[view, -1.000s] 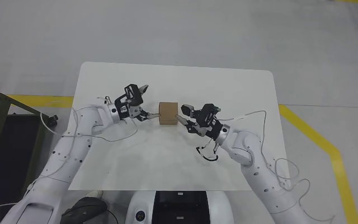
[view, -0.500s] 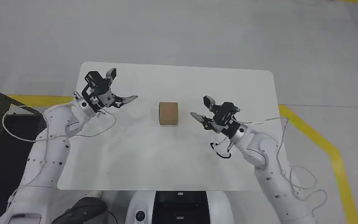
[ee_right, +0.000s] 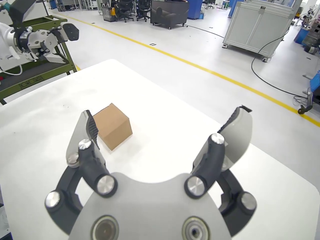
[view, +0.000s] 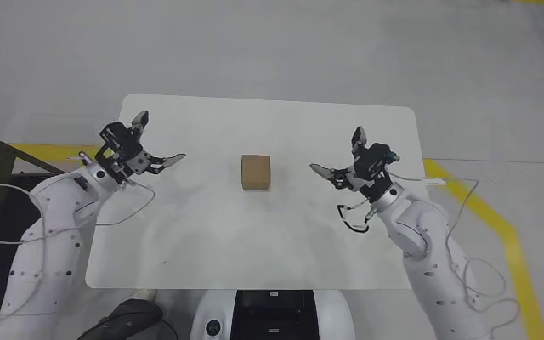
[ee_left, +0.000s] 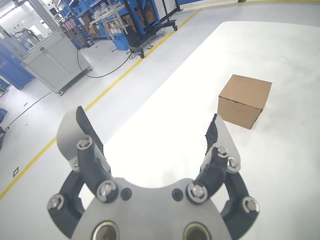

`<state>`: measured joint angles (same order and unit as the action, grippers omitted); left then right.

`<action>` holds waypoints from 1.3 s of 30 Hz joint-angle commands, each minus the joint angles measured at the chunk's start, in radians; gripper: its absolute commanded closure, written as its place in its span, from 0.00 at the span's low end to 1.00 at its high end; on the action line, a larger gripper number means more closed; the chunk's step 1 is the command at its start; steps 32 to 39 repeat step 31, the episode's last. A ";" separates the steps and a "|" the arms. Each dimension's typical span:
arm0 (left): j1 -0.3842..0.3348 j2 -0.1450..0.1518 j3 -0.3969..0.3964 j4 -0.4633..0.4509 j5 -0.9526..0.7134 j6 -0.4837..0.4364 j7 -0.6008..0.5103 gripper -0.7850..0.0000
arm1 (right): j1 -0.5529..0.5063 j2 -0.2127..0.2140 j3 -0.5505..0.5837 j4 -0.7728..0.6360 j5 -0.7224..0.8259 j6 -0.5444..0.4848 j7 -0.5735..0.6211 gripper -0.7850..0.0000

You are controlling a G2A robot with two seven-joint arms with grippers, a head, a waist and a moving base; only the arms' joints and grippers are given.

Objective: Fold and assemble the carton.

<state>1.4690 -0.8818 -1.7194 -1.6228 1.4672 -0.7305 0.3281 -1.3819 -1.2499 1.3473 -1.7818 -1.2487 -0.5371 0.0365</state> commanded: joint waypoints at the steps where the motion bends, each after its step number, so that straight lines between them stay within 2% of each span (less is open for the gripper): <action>1: 0.022 0.003 -0.041 0.001 -0.038 -0.030 0.039 0.00 | 0.000 0.002 0.010 -0.012 0.002 0.004 0.010 0.00; 6: 0.058 0.008 -0.113 -0.010 -0.069 -0.049 0.057 0.00 | -0.001 0.006 0.021 -0.030 0.005 0.012 0.024 0.00; 14: 0.099 0.012 -0.177 -0.030 -0.096 -0.088 0.064 0.00 | -0.001 0.009 0.023 -0.039 0.002 0.020 0.029 0.00; 17: 0.100 0.013 -0.179 -0.026 -0.123 -0.130 0.066 0.00 | -0.001 0.009 0.023 -0.039 0.002 0.020 0.029 0.00; 39: 0.099 0.014 -0.179 -0.026 -0.122 -0.130 0.061 0.00 | -0.001 0.009 0.023 -0.039 0.002 0.020 0.029 0.00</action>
